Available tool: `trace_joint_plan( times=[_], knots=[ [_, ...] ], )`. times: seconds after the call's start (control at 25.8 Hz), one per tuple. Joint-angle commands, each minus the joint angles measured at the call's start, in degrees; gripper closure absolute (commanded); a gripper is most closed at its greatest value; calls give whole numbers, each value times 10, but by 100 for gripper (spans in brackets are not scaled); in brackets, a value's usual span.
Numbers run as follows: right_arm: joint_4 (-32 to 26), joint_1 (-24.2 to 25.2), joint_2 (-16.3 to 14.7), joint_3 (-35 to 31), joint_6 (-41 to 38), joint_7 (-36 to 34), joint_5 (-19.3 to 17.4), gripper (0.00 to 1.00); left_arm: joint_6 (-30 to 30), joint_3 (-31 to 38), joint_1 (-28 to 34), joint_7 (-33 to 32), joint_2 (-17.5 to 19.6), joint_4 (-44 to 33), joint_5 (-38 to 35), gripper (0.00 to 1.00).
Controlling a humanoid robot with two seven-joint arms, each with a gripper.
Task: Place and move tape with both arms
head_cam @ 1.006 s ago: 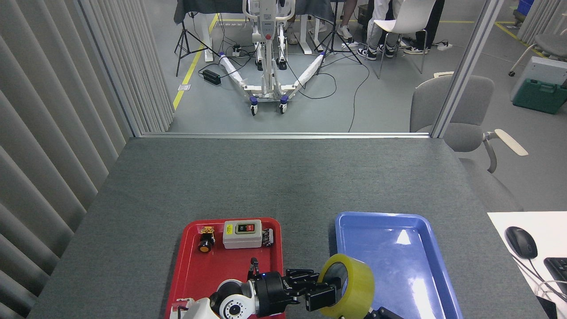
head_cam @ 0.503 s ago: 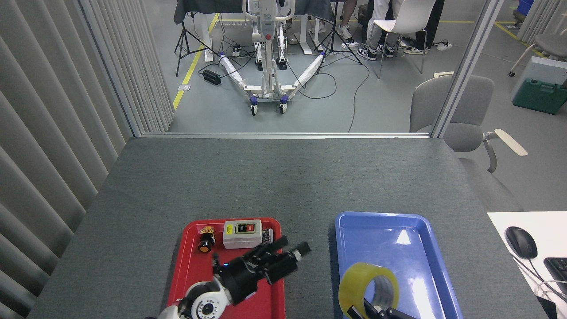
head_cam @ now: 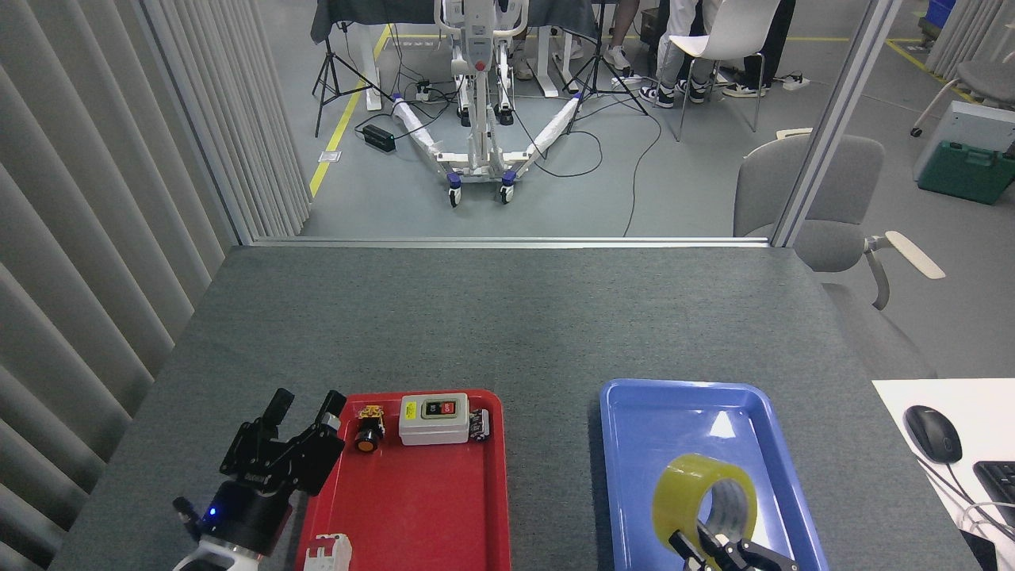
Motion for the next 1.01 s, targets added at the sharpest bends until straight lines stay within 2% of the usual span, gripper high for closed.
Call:
trace_joint_plan(
  times=[0.0,0.12,0.19,0.39,0.58,0.7,0.85,0.97],
  knots=[
    [16,-30,-9,-5,0,19,0,100,43,32,50,21,-3,-31,-162,1],
    [35,-62,-11,-3,0,104,-2,100,136,28,70,23,-18,-33,-230,1],
    [49,-76,-10,-3,13,159,-3,100,159,14,79,23,-28,-40,-238,1],
    [75,-112,-7,23,138,230,-3,100,160,-5,81,13,-39,-45,-312,1],
    [112,-137,-9,50,218,240,-2,100,150,-6,81,14,-29,-35,-306,0],
    [115,-137,-9,54,247,270,-3,100,106,-5,81,15,-30,-33,-306,0],
    [115,-137,-4,89,347,280,-4,100,95,-5,81,20,-29,-29,-306,0],
    [115,-137,-4,94,351,280,-11,100,95,-2,81,20,-28,-29,-306,0]
  ],
)
